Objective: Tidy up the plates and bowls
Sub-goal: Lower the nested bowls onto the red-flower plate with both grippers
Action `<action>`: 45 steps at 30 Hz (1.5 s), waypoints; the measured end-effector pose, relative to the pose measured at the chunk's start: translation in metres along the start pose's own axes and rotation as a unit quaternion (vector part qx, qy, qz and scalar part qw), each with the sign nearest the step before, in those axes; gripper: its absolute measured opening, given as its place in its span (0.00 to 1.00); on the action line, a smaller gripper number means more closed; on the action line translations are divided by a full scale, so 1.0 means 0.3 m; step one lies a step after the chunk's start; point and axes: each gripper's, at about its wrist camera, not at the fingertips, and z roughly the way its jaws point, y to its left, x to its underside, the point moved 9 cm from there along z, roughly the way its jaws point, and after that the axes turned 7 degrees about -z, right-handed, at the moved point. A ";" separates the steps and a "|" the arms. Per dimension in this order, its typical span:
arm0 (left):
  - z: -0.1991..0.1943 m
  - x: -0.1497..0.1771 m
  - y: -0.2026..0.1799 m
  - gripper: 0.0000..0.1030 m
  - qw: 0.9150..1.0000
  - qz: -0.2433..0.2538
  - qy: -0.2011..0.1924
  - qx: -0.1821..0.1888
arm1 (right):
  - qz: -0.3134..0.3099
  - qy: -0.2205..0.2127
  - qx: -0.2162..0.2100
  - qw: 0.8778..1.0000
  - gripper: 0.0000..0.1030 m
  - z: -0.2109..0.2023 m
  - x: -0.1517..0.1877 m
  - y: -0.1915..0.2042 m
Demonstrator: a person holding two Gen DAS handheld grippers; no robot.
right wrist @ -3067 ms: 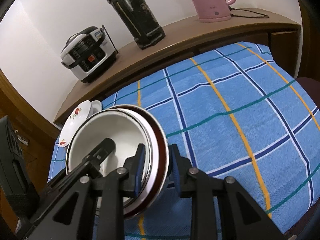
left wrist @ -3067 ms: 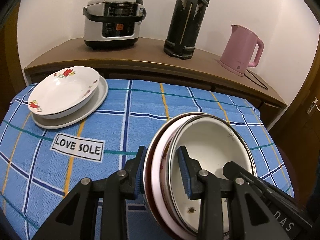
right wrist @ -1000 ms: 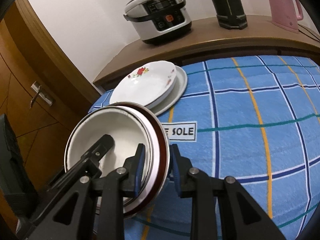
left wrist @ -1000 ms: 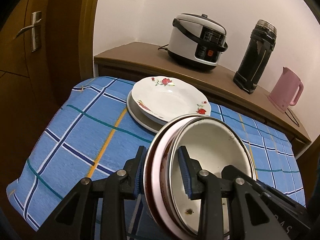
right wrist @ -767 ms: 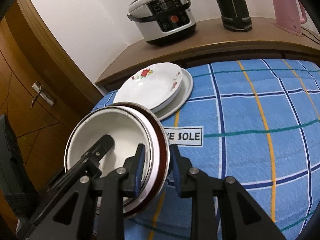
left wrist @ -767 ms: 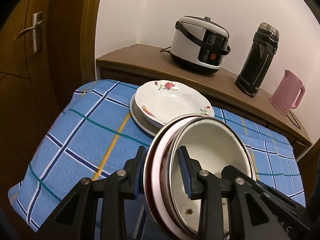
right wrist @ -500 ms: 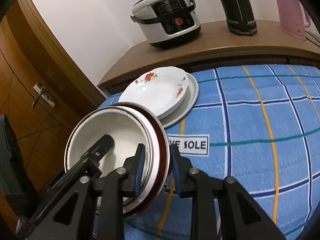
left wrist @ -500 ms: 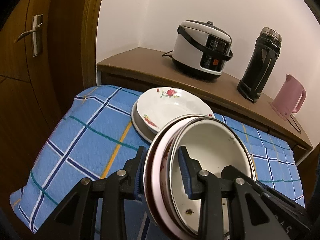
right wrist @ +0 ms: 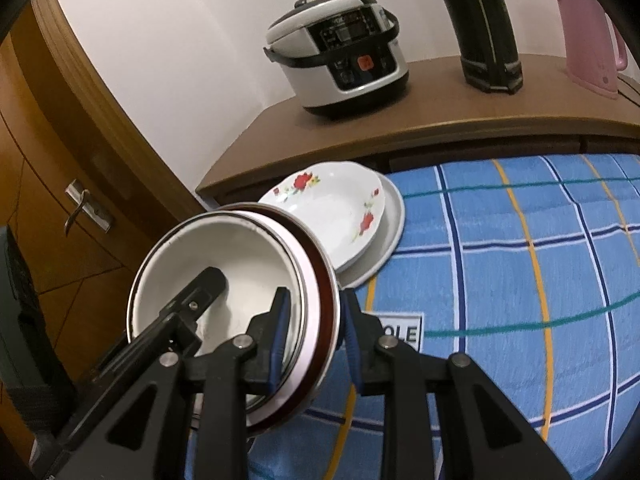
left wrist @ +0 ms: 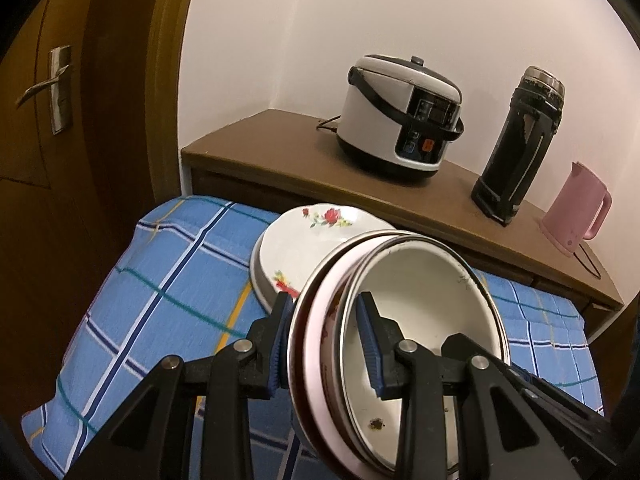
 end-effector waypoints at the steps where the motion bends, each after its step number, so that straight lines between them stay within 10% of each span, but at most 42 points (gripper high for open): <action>1: 0.004 -0.007 -0.004 0.34 1.000 0.000 0.000 0.001 | 0.000 -0.002 0.001 1.000 0.25 0.001 -0.009 -0.002; 45: 0.379 -0.147 -0.077 0.34 0.996 -0.046 0.065 0.032 | 0.016 0.009 0.056 0.998 0.25 0.271 -0.223 -0.200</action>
